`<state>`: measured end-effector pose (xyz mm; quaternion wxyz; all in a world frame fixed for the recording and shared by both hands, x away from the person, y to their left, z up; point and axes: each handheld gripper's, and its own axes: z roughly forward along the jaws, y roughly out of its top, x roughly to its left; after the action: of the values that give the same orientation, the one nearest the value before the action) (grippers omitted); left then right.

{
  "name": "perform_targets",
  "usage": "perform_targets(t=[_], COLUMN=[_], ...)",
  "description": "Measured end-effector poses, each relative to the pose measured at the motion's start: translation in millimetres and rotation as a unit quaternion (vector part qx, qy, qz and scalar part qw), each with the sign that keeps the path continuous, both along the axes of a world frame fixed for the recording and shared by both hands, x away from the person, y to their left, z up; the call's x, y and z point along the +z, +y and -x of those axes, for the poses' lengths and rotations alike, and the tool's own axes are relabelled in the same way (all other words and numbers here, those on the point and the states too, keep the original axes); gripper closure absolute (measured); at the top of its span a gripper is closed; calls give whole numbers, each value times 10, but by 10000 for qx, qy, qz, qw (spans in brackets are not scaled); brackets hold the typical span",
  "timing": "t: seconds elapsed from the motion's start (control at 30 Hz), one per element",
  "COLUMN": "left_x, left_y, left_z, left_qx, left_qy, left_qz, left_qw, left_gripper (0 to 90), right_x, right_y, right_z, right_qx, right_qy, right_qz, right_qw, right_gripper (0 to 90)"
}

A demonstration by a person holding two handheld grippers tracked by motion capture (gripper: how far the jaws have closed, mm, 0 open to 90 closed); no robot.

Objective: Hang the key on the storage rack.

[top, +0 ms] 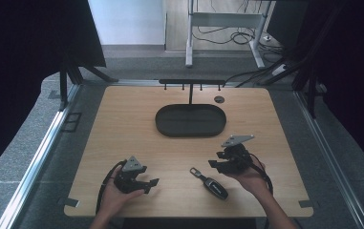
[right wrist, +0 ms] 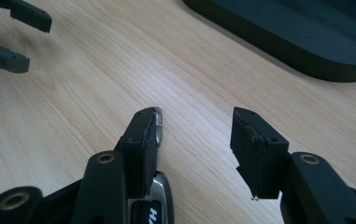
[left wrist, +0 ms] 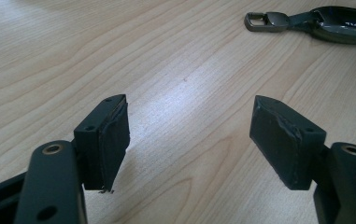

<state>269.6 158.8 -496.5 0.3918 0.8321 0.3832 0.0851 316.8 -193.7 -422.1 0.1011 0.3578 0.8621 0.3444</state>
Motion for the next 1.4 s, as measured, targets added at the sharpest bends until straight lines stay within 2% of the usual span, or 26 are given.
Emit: perform_targets(t=[0.37, 0.7, 0.73, 1.03, 1.07, 1.4], left_x=[0, 2, 2, 6, 5, 6], left_y=[-4, 19, 19, 34, 33, 33], left_z=[-1, -5, -6, -7, -7, -6], left_qx=[-42, -31, -46, -17, -23, -34], left_qy=[10, 20, 14, 27, 29, 37], left_qz=[-9, -9, -16, 27, 21, 24], left_qw=[10000, 10000, 10000, 10000, 10000, 10000], left_gripper=[293, 292, 293, 293, 292, 292], right_x=[-97, -219, -242, -337, -363, -457], right_y=[133, 274, 312, 415, 438, 512], right_z=[-52, -88, -94, -121, -129, -137], right_qx=[146, 319, 380, 513, 541, 649], right_qy=[290, 571, 657, 928, 994, 1234], right_qz=[210, 412, 450, 668, 725, 914], right_qw=[9993, 9970, 9961, 9921, 9909, 9860], right_gripper=[532, 564, 579, 612, 614, 653])
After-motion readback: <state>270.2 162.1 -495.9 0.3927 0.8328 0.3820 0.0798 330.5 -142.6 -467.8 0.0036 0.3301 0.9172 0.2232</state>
